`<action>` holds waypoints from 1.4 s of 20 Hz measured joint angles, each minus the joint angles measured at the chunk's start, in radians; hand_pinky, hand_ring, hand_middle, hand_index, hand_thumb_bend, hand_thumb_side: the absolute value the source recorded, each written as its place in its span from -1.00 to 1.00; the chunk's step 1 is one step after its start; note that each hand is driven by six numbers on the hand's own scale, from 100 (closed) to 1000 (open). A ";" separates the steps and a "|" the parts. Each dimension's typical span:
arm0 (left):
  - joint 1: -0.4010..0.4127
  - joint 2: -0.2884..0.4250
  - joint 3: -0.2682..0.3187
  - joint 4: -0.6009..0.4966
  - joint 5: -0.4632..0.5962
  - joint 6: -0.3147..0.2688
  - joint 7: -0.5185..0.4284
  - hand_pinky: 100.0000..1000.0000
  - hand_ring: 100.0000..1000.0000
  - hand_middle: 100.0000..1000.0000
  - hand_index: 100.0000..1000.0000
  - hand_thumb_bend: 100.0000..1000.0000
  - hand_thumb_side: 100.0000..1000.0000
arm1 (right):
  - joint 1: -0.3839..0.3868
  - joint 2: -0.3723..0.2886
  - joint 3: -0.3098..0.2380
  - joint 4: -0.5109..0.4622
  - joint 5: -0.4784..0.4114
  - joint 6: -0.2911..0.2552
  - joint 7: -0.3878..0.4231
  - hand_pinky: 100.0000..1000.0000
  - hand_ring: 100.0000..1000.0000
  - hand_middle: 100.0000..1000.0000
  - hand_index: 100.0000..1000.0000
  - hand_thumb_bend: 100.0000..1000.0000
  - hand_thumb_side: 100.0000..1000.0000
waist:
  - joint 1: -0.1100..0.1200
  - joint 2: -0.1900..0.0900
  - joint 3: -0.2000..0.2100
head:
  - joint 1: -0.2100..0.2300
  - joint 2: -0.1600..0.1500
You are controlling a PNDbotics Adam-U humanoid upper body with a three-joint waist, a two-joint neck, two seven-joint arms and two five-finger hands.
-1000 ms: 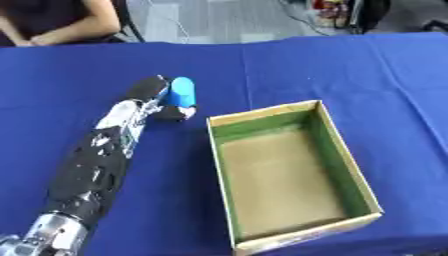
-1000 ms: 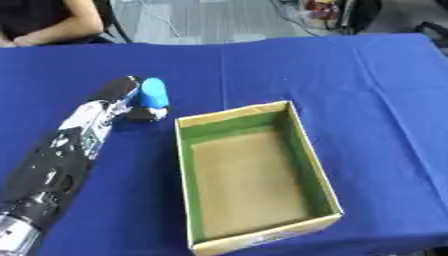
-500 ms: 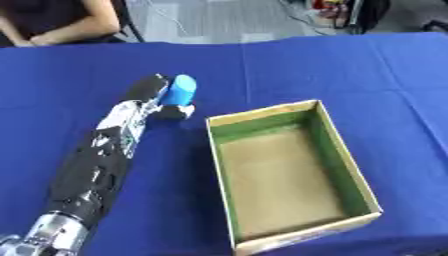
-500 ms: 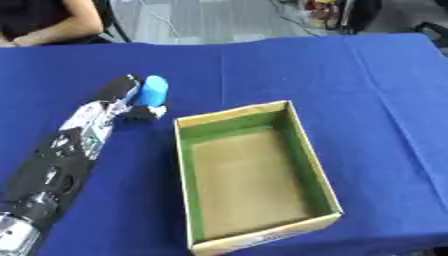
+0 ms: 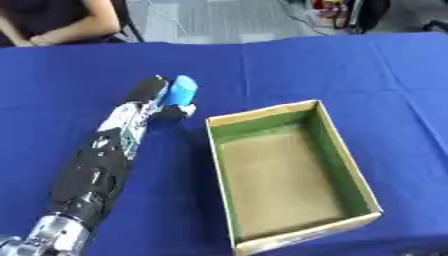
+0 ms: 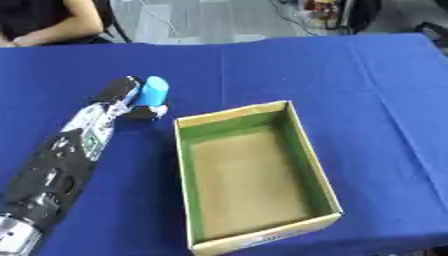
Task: Pick up objects on the table and place them in the box.
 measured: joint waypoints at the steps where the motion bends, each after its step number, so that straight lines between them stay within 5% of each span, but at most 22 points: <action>1: 0.009 0.000 0.002 -0.011 0.067 0.002 0.002 -0.20 -0.35 0.17 0.18 -1.00 0.57 | 0.000 0.000 0.000 0.000 0.000 0.000 0.000 0.63 0.43 0.71 0.89 -1.00 0.66 | 0.000 0.000 0.001 | 0.000 0.000; 4: 0.033 0.002 -0.001 -0.045 0.255 0.014 0.001 -0.20 -0.36 0.17 0.17 -1.00 0.58 | 0.000 0.000 0.000 0.000 0.000 0.000 0.000 0.63 0.43 0.71 0.89 -1.00 0.66 | 0.000 0.000 0.003 | 0.000 0.000; 8: 0.045 0.005 -0.014 -0.066 0.374 0.034 -0.005 -0.20 -0.36 0.17 0.17 -1.00 0.57 | 0.000 0.000 -0.001 0.000 0.000 0.000 0.000 0.63 0.43 0.71 0.89 -1.00 0.67 | 0.000 0.000 0.005 | -0.001 0.000; 16: 0.056 0.005 -0.046 -0.124 0.425 0.037 -0.018 -0.21 -0.36 0.16 0.16 -1.00 0.55 | -0.004 0.000 -0.005 0.000 0.000 0.001 -0.001 0.63 0.43 0.71 0.89 -1.00 0.67 | 0.000 0.001 0.006 | -0.001 0.000; 28: 0.089 0.006 -0.153 -0.473 0.544 0.031 -0.096 -0.22 -0.36 0.13 0.15 -1.00 0.44 | -0.008 0.000 -0.005 0.000 0.000 0.001 0.000 0.63 0.43 0.71 0.89 -1.00 0.67 | 0.000 0.002 0.004 | -0.001 0.000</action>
